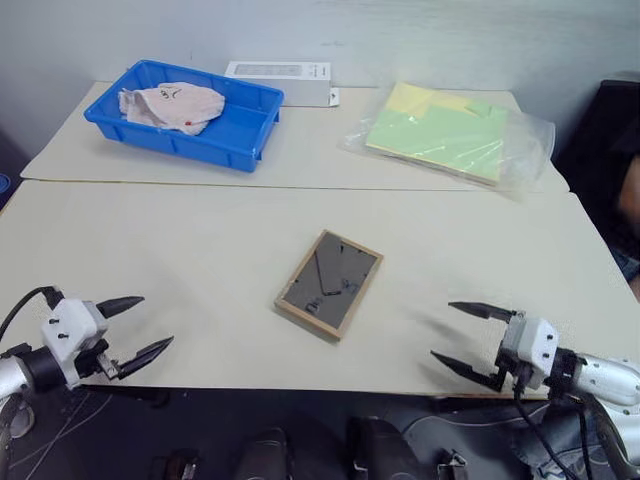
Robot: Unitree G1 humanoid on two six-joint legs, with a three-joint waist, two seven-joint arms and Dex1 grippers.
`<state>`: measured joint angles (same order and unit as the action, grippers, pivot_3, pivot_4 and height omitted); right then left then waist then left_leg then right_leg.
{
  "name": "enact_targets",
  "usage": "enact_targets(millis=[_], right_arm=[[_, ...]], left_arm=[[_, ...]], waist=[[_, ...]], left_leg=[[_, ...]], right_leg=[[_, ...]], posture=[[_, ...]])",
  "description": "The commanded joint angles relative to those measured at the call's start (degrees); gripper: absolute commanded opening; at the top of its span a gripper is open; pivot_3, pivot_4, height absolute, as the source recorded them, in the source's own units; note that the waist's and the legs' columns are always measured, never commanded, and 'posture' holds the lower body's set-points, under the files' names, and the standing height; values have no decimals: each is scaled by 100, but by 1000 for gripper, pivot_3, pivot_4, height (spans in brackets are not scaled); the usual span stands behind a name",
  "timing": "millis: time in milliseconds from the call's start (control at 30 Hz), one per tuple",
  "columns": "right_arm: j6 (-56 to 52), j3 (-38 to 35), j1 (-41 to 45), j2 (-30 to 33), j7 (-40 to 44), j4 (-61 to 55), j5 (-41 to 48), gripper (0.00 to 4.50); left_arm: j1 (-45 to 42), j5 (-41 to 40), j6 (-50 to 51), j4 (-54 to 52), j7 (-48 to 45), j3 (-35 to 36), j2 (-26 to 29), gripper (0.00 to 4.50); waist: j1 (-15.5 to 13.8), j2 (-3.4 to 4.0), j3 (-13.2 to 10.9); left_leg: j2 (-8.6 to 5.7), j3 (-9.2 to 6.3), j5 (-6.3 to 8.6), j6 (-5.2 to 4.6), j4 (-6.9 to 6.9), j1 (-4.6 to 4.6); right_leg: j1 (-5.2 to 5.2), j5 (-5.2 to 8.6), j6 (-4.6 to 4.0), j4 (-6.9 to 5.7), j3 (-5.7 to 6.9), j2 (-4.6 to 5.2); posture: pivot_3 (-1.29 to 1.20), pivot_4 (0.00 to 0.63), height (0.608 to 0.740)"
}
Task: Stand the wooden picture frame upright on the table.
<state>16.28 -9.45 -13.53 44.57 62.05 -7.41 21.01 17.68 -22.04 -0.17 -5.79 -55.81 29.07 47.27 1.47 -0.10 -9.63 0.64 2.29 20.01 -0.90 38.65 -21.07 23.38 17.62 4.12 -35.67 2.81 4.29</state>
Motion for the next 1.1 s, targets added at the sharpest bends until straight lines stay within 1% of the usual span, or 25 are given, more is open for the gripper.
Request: enact_targets(millis=[33,133,200,233,300,333,367,433,467,500,567,600,633,700,833,967,1100], right_arm=[[200,-109,-8,-55,33,-30,35,4477],[-50,28,202,-265,-196,-74,58,4477],[-453,219,425,-386,-352,-263,93,4101],[-659,307,538,-433,-447,-339,76,3886],[-1065,488,831,-542,-706,-434,-50,3247],[-1207,554,945,-586,-807,-460,-105,2967],[-1352,749,1210,-673,-924,-432,-284,2537],[-1515,980,1503,-765,-1052,-404,-498,1821],[-1669,1124,1739,-867,-1163,-351,-616,1573],[-1779,1215,1891,-938,-1243,-312,-685,1159],[-1862,1473,2300,-1084,-1315,-86,-941,466],[-1748,1576,2455,-1109,-1314,67,-1106,191],[-1670,1661,2580,-1121,-1273,201,-1218,0],[-1712,1747,2801,-1193,-1316,445,-1339,0],[-1840,1872,3037,-1340,-1370,597,-1440,0],[-1893,1881,3105,-1409,-1327,589,-1446,0],[-1801,1931,3297,-1486,-1258,735,-1472,0]], left_arm=[[-154,73,-59,44,31,28,60,4500],[-394,-271,599,-293,151,-140,-7,4500],[-782,-454,1137,-534,274,-457,-21,4500],[-982,-382,1256,-582,347,-647,-20,4313],[-1431,-175,1449,-562,513,-1024,-46,3933],[-1602,-104,1539,-543,597,-1159,-67,3693],[-2053,30,1655,-414,785,-1449,-204,3299],[-2565,184,1772,-238,984,-1759,-365,2653],[-2939,363,1844,-53,1084,-2036,-494,2434],[-3167,482,1883,84,1133,-2208,-568,2037],[-3753,841,1789,579,1169,-2724,-845,1399],[-3944,874,1767,762,1184,-2847,-1025,1161],[-4090,858,1836,881,1201,-2937,-1202,810],[-4241,936,1826,1017,1207,-3149,-1470,233],[-4224,1195,1661,1129,1024,-3611,-1655,233],[-4085,1197,1673,970,900,-3751,-1722,233],[-3846,1020,1785,647,842,-3665,-1764,233]], waist=[[-1,0,0],[0,0,0],[0,0,0],[-2,1,0],[-8,1,0],[-9,2,0],[-9,2,-1],[-34,2,-1],[-35,2,-1],[-38,1,0],[-64,1,-1],[-87,1,-1],[-99,1,-1],[-126,-1,-1],[-124,-1,-2],[-123,-1,-2],[-118,-1,-2]], left_leg=[[0,0,0,0,1,0],[0,0,-1,1,5,0],[0,0,-2,3,5,1],[0,0,-3,5,6,0],[-1,-2,-3,5,14,-2],[-1,-1,-3,5,16,-3],[-1,-1,-3,6,18,-3],[-3,-1,-3,6,23,-4],[-2,-1,-3,6,32,-12],[-2,-1,-4,7,33,-14],[-3,1,-4,7,35,-13],[-5,5,-4,6,43,-17],[-5,14,-4,6,43,-19],[-4,25,-2,3,45,-18],[0,37,-1,2,46,-19],[4,47,-2,3,53,-18],[7,50,-2,3,53,-14]], right_leg=[[0,0,0,-1,0,0],[-1,0,0,-4,0,0],[1,0,0,-13,0,0],[2,0,0,-20,0,0],[2,0,1,-26,1,0],[2,-1,1,-31,1,0],[3,-1,2,-34,1,0],[3,-2,3,-35,5,-2],[6,-3,5,-37,7,-7],[8,-3,6,-42,7,-9],[9,-3,6,-50,7,-11],[13,-3,6,-53,10,-13],[15,-4,7,-52,10,-14],[20,-4,7,-58,7,-18],[27,-4,8,-62,7,-18],[26,-4,8,-63,6,-18],[26,-4,8,-68,4,-18]], posture=[[0,150,740],[0,150,740],[0,150,740],[0,150,740],[0,150,740],[0,150,740],[0,150,740],[0,150,740],[0,150,740],[0,150,740],[0,150,740],[0,150,740],[0,150,740],[0,150,740],[0,150,740],[0,150,740],[0,150,740]])
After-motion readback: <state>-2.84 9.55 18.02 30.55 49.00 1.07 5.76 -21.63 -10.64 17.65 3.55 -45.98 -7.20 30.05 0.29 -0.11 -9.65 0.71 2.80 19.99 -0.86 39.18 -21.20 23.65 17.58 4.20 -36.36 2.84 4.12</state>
